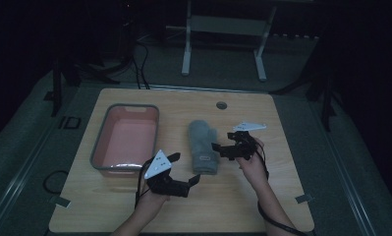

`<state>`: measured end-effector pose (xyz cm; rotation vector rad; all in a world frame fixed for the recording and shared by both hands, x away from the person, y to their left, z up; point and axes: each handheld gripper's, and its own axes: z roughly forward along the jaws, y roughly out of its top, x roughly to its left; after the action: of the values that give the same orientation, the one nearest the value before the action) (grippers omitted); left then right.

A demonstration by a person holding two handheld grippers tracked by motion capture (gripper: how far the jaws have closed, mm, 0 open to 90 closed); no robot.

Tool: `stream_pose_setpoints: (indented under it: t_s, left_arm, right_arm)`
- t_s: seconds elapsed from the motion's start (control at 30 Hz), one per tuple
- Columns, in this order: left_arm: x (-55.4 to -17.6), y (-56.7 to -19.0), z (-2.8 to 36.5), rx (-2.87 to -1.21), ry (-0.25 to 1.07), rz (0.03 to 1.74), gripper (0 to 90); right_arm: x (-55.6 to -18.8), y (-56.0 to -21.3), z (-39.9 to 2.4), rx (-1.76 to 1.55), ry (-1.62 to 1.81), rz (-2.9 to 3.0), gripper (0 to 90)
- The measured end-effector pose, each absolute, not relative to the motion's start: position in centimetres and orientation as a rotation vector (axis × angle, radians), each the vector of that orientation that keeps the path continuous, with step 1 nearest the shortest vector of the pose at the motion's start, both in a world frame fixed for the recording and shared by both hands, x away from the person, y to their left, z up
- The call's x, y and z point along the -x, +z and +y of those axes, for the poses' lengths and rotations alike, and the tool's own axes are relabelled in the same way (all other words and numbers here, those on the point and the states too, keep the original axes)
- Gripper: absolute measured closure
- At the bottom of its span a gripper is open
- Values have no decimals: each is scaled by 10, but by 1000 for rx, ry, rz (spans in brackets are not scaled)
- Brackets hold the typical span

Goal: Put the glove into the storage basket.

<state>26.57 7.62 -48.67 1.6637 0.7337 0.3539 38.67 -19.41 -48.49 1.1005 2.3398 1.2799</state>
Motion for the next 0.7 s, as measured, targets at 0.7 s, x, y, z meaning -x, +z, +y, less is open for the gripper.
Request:
stream_pose_setpoints:
  t_s: [0.7]
  left_arm:
    - [-374, -511, 36, -1870, 411, 1094, 204]
  right_arm:
    - [-409, -514, -189, -1169, 1124, 2418, 455]
